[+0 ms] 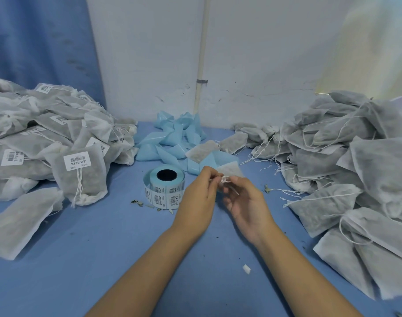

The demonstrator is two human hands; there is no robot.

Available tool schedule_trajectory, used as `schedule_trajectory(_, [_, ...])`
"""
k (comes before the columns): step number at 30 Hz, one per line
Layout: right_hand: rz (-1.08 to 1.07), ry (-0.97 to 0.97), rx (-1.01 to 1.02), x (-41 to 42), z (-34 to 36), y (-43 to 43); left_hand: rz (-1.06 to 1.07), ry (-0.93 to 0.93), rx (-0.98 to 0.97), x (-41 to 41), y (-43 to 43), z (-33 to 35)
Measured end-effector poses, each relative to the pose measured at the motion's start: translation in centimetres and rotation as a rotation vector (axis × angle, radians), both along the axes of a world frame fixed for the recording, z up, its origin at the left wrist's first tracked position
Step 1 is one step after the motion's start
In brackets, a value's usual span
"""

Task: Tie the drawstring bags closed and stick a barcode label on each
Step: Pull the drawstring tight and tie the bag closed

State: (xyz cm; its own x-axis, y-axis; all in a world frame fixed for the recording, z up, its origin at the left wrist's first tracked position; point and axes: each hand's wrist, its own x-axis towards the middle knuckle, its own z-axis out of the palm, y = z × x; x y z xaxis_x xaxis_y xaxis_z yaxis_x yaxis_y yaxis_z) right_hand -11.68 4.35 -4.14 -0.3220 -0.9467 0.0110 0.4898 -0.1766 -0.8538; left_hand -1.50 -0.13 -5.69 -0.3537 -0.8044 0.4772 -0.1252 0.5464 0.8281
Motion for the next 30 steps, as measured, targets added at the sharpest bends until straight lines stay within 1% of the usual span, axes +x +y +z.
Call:
schedule_trajectory(4, [0.050,-0.078,-0.014,-0.1,0.0,0.0,0.022,-0.043,-0.012,0.1,-0.2,-0.3])
schedule_trajectory(10, [0.047,-0.077,-0.013,-0.1,-0.1,-0.2,0.030,-0.054,-0.022,0.2,-0.3,-0.1])
schedule_trajectory(13, [0.077,-0.100,-0.012,-0.1,0.1,-0.1,0.049,-0.032,-0.041,0.4,-0.4,0.1])
schedule_trajectory(16, [0.150,-0.158,-0.007,-0.2,0.2,0.1,0.056,0.001,-0.034,0.5,-0.3,0.4])
schedule_trajectory(19, [0.215,-0.177,-0.014,-0.4,0.2,0.2,0.056,0.014,-0.020,0.4,-0.2,0.7])
schedule_trajectory(23, [0.220,-0.197,-0.024,-0.5,0.1,0.1,0.071,0.012,0.013,0.4,-0.3,0.8])
schedule_trajectory(26, [0.210,-0.243,-0.044,-0.7,0.0,0.0,0.043,-0.065,-0.007,0.4,-0.2,0.9])
schedule_trajectory(30, [0.278,-0.290,-0.126,-0.8,0.0,0.0,0.084,-0.322,-0.202,0.4,-0.1,0.7])
